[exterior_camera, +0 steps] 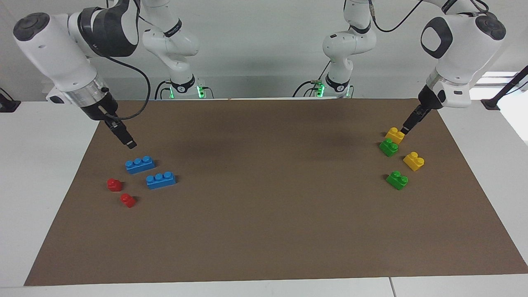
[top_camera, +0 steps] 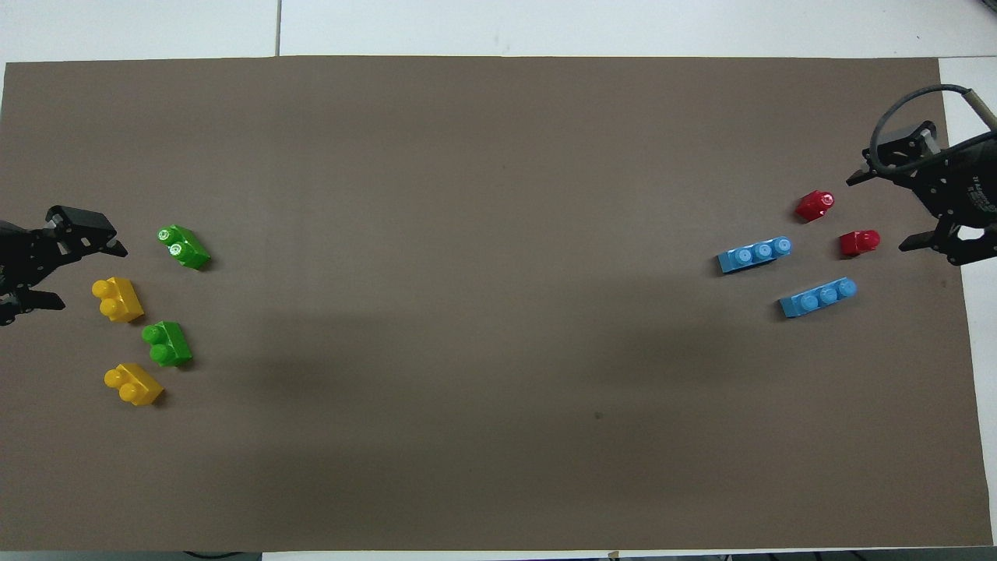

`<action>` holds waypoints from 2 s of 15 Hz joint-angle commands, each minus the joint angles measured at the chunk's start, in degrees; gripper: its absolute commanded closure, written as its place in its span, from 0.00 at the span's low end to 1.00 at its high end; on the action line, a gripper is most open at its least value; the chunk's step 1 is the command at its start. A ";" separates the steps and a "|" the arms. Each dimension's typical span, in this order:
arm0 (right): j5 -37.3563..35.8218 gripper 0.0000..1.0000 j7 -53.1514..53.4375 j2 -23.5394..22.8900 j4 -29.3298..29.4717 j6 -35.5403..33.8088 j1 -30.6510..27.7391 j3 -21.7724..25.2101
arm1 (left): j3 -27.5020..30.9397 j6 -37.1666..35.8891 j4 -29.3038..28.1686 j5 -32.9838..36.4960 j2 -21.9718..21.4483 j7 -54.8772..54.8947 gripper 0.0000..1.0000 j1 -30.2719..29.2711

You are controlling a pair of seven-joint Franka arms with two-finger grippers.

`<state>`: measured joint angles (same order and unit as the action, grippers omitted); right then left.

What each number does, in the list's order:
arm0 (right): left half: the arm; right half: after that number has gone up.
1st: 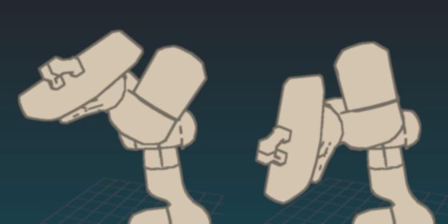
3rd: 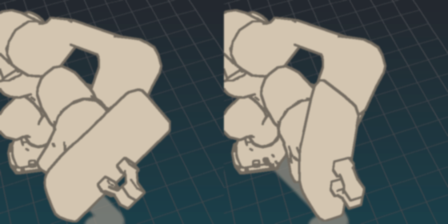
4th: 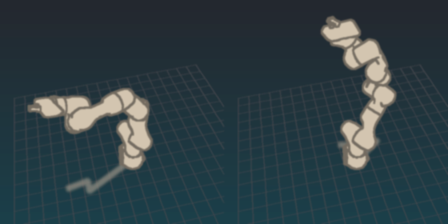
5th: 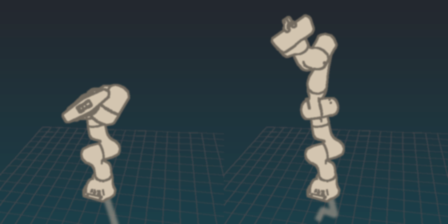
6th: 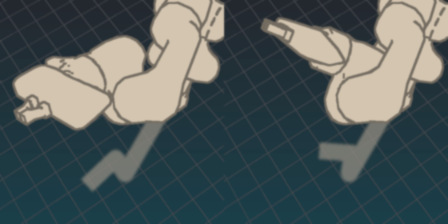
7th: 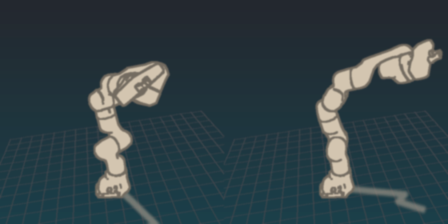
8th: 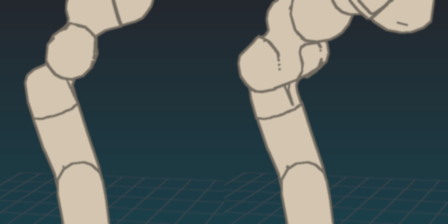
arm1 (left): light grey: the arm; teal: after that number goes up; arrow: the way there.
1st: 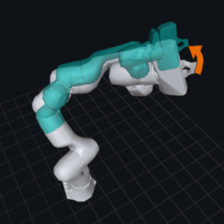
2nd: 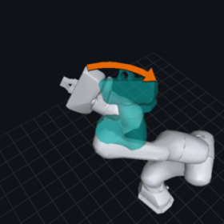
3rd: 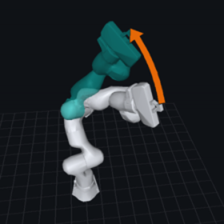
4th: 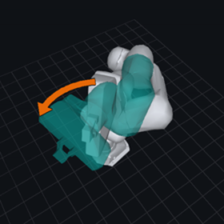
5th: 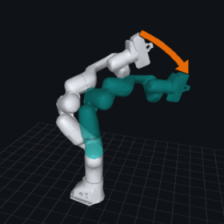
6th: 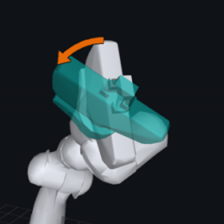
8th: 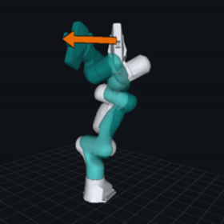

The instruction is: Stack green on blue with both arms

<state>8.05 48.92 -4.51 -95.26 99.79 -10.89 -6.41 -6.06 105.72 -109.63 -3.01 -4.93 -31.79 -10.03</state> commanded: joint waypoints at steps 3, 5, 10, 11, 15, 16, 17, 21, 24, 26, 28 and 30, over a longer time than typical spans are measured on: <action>6.09 0.00 9.87 -3.74 -0.63 2.94 -2.03 -0.45 | -0.19 7.38 -2.34 -1.03 2.90 -2.04 0.00 -0.52; 7.58 0.00 11.02 -5.41 -0.45 3.48 -2.47 -0.45 | -0.19 10.37 -2.34 -1.03 5.19 -3.62 0.00 -0.52; 8.30 0.00 11.11 -9.28 -0.37 3.30 -3.09 -0.45 | -0.01 16.70 -2.34 -0.94 9.59 -4.33 0.00 -0.61; 8.30 0.00 11.02 -10.07 -0.45 3.48 -3.09 -0.45 | -0.01 17.41 -2.25 -0.86 10.38 -4.42 0.00 -0.70; 8.30 0.00 10.93 -12.79 -0.89 6.11 -3.17 -0.45 | 0.17 19.52 -1.81 -0.50 13.45 -6.88 0.00 -1.83; 8.30 0.00 10.85 -13.06 -1.41 6.90 -3.09 -0.45 | 0.17 20.05 -1.72 -0.50 13.89 -7.06 0.00 -2.36; 8.30 0.00 10.76 -13.41 -1.77 7.25 -3.17 -0.53 | 0.17 20.40 -1.64 -0.42 14.68 -7.14 0.00 -2.45; 8.65 0.00 9.09 -15.87 -2.12 7.26 -3.52 -0.45 | 0.87 20.40 0.12 -0.42 18.37 -7.84 0.00 -2.89; 8.65 0.00 6.37 -17.89 -2.12 8.39 -4.49 -0.54 | 0.87 20.06 2.84 2.38 22.15 -13.01 0.01 -2.11; 8.65 0.00 6.19 -18.42 -2.30 8.93 -4.76 -0.54 | 0.87 20.31 3.55 2.92 23.65 -14.70 0.01 -1.84; 8.74 0.00 6.10 -18.95 -3.08 9.80 -4.76 -0.54 | 0.87 20.58 3.64 3.45 24.27 -14.70 0.01 -1.84; 9.44 0.00 6.01 -18.87 -4.84 11.99 -4.76 -0.54 | 0.87 20.67 3.73 4.42 24.71 -14.88 0.01 -1.66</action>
<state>15.22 56.65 -23.79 -97.70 109.10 -14.87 -6.34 -5.48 126.18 -107.22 -0.58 18.71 -45.05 -12.29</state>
